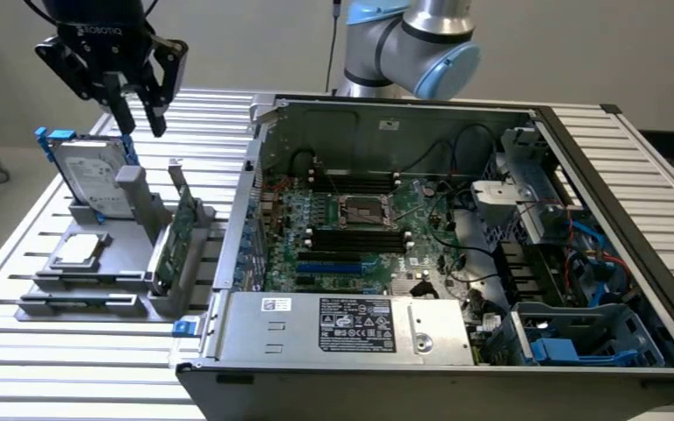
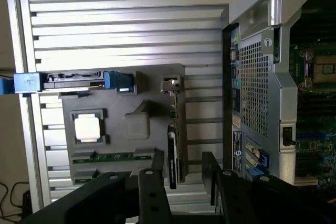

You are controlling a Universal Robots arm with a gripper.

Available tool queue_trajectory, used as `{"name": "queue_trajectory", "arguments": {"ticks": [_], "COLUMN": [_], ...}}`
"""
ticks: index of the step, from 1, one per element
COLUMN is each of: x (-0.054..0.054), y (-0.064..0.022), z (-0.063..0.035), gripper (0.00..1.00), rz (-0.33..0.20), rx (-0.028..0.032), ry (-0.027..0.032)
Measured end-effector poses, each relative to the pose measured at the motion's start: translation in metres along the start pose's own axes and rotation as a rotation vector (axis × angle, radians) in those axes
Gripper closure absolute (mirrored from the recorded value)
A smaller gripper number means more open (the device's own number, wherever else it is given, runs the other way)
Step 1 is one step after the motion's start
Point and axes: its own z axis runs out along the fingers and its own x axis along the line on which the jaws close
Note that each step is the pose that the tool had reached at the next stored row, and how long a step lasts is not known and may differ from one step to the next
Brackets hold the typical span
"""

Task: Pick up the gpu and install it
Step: 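Pick up the gpu and move the gpu toward the slot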

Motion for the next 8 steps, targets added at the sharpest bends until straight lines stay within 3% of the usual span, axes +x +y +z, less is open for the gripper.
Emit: {"name": "queue_trajectory", "arguments": {"ticks": [8], "x": [0.000], "y": [-0.0175], "z": [0.0148], "gripper": [0.58], "rz": [-0.004], "rx": [-0.0001], "ry": [0.0024]}}
